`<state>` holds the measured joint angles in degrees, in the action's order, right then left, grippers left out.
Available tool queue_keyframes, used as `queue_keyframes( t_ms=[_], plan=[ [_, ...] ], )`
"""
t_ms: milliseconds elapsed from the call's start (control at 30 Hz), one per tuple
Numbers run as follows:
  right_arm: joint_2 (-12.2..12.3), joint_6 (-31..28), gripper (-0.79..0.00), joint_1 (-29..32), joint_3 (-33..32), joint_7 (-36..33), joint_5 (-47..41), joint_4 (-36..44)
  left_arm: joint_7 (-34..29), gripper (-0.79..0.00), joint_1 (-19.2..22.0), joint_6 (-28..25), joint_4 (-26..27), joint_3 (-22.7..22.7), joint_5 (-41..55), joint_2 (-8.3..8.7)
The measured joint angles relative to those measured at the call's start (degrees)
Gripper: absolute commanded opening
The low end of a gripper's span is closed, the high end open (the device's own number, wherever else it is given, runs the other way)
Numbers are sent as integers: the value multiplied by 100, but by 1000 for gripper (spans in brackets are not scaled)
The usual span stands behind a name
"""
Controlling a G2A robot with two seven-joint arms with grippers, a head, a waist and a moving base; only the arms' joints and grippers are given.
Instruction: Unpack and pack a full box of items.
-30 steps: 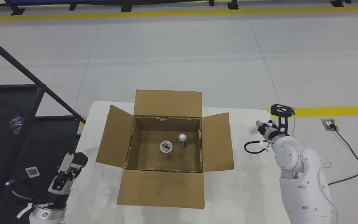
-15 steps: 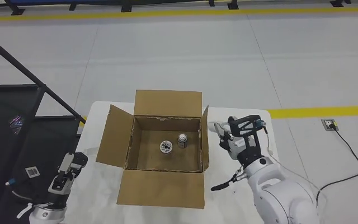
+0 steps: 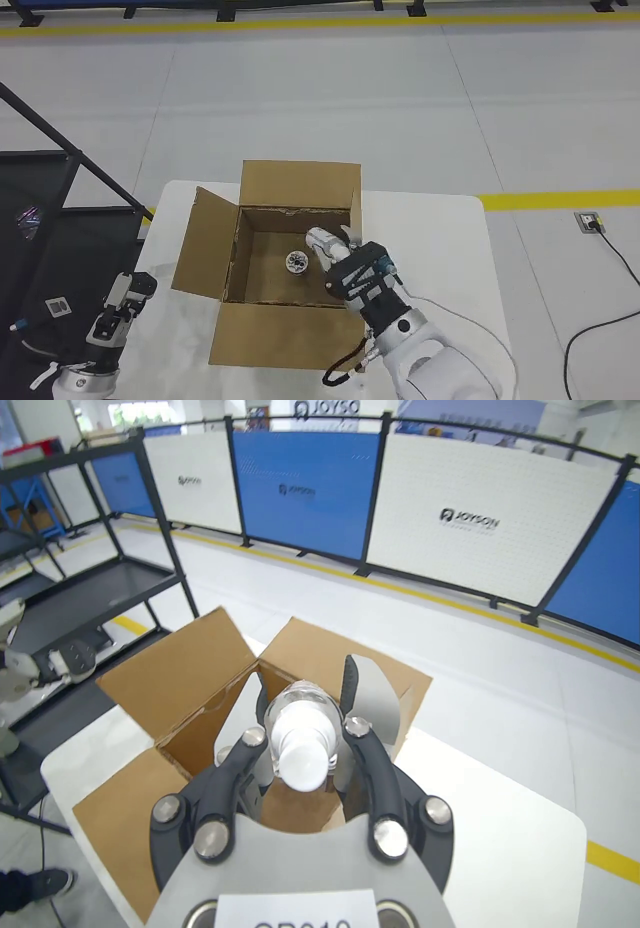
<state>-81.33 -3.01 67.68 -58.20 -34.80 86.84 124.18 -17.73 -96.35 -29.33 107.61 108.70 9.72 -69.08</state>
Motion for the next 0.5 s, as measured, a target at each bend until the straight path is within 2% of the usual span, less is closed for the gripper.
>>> queue_keyframes(
  t_ms=[67, 133, 267, 500],
  plan=[
    [-27, -86, -785, -199, 147, -432, 51, -223, 0, 0, 0, 0, 0, 0, 0, 0],
    [-65, 64, -785, -461, 268, -858, 315, -482, 0, 0, 0, 0, 0, 0, 0, 0],
    [-123, 489, -785, -689, 278, -1214, 683, -562, 0, 0, 0, 0, 0, 0, 0, 0],
    [-71, 1025, -785, -194, -465, -1665, 1383, 114, 0, 0, 0, 0, 0, 0, 0, 0]
  ],
)
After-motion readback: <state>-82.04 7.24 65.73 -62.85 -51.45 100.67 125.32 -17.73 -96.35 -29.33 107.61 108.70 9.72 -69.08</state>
